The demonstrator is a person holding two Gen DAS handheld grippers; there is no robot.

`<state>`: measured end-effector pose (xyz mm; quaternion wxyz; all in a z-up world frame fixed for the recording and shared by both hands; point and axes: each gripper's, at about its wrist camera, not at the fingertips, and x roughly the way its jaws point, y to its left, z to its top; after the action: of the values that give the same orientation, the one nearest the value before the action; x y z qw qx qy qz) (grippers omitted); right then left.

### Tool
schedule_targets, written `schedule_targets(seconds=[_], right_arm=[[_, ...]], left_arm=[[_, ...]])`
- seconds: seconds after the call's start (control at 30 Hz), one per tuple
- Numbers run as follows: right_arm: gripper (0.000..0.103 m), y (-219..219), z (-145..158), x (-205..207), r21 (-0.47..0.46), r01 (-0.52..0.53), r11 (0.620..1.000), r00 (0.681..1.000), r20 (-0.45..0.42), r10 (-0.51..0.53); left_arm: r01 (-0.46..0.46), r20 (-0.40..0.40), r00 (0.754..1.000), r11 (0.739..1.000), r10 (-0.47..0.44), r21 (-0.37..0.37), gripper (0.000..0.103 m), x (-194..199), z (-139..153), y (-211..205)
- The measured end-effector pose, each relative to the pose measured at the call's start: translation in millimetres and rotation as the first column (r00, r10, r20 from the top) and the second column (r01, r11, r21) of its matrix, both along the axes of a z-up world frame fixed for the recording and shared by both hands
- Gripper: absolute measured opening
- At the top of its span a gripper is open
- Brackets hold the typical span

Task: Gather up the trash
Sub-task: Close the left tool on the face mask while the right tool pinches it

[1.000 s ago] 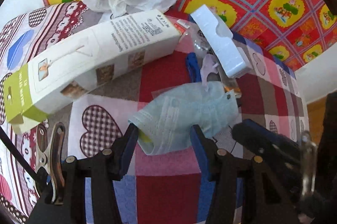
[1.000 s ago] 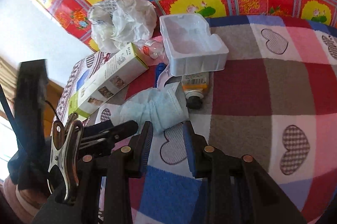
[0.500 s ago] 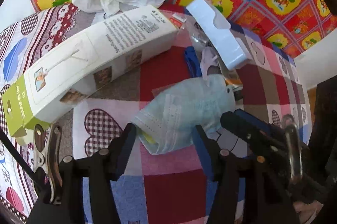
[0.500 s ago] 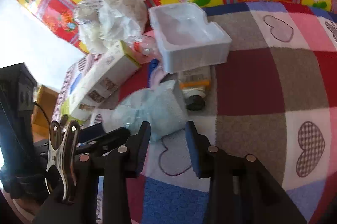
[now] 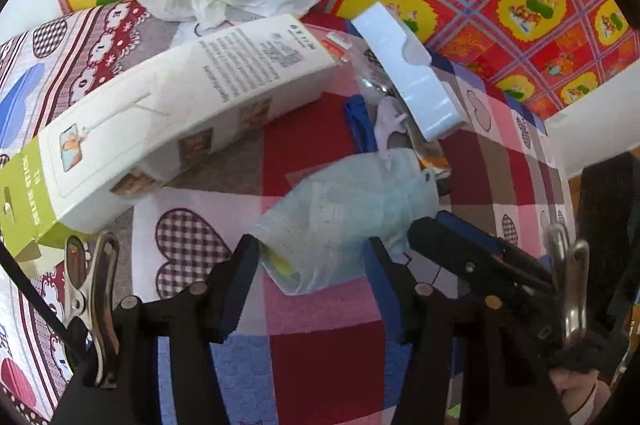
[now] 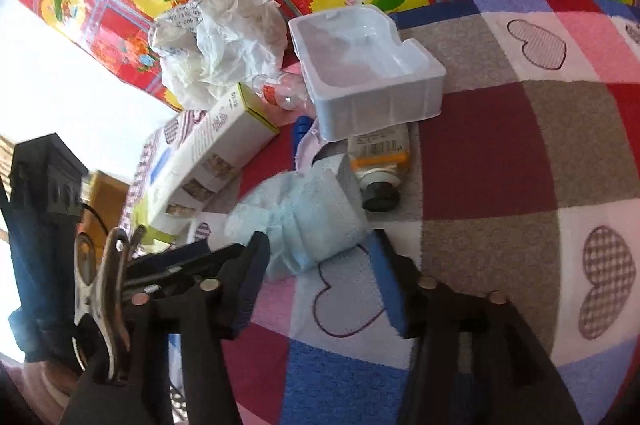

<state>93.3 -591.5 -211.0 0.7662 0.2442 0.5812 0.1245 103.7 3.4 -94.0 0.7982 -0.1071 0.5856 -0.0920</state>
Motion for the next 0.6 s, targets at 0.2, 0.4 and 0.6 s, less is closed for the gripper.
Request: schedule_targets(seconds=[0.2,0.4,0.6], right_arm=[[0.053,6,2,10,-0.033,-0.027,0.999,0.999,-0.036,0.025],[0.053,10,1,16,-0.050,-0.018,0.999,1.000,-0.024,0.017],[0.024,24,-5,21,-0.021,-0.052,0.998,0.998,-0.030,0.051]], left_arm=[[-0.005,0.008,1.000,1.000,0.005,0.006,0.046,3,-1,0],[0.002,0.025,1.000,1.000,-0.002,0.015,0.041,-2,0,4],[0.009,0.032,0.999,1.000,-0.009,-0.004,0.029,-1,1,9]])
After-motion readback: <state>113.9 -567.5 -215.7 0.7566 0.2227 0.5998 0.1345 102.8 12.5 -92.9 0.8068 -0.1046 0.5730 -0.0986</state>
